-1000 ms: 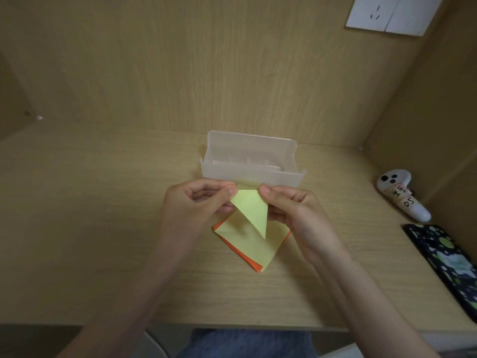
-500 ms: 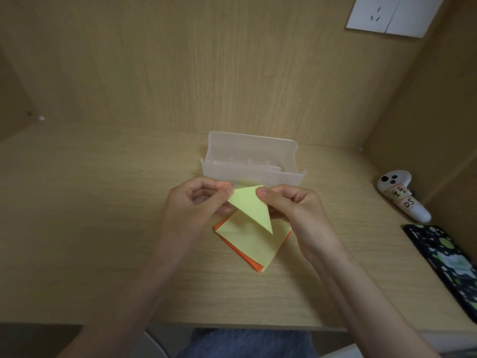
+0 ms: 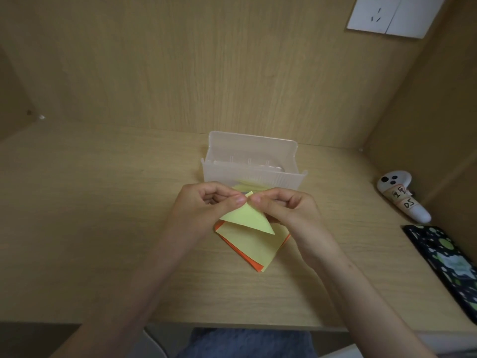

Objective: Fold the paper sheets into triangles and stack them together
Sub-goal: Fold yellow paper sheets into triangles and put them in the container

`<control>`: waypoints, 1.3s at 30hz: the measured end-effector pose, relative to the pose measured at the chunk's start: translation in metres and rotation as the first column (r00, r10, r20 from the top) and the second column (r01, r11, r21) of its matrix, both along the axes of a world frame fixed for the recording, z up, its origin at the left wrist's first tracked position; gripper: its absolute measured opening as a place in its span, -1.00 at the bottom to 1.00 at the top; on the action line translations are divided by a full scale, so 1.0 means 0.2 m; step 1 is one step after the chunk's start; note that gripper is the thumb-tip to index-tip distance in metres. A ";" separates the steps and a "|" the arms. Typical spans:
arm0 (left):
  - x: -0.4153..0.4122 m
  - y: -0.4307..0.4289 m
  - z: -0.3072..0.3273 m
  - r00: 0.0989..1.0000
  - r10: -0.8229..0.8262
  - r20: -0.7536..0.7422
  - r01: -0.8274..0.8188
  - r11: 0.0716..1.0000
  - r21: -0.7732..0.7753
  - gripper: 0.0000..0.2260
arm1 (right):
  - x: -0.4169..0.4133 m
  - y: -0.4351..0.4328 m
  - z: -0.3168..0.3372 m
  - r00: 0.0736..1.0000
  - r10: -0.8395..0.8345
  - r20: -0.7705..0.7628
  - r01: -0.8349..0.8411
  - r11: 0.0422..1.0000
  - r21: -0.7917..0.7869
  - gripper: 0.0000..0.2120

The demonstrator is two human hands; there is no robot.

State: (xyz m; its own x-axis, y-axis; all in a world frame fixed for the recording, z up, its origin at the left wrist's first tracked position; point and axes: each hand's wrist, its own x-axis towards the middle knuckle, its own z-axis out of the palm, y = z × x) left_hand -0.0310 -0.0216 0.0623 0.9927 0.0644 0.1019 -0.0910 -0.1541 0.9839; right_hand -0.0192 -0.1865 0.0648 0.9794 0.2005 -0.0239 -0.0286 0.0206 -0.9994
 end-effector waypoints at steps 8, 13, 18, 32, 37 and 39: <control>-0.01 -0.02 -0.02 0.998 0.020 0.055 -0.020 1.000 -0.002 -0.93 | 0.00 0.02 0.02 1.000 -0.022 0.013 0.022 1.000 0.015 -0.96; -0.01 -0.02 -0.04 0.995 -0.013 0.094 0.010 0.999 0.036 -0.91 | -0.01 0.02 0.01 0.999 -0.046 0.011 0.046 0.999 -0.013 -0.95; 0.00 -0.02 0.00 0.993 -0.046 0.107 0.037 0.996 0.079 -0.94 | -0.01 0.03 0.00 0.995 -0.055 0.081 0.060 0.996 -0.066 -0.93; -0.02 -0.08 -0.03 0.982 0.091 0.168 -0.097 0.995 0.028 -0.90 | -0.03 0.02 0.01 0.999 -0.047 0.022 0.049 0.993 -0.103 -0.89; -0.01 -0.07 -0.04 0.979 0.132 0.156 -0.135 0.991 0.007 -0.88 | -0.04 0.00 0.01 0.999 -0.036 0.007 0.036 0.992 -0.121 -0.90; 0.01 -0.05 -0.03 0.978 0.150 0.147 -0.151 0.989 -0.002 -0.87 | -0.04 -0.02 0.01 0.999 -0.033 0.005 0.033 0.992 -0.125 -0.91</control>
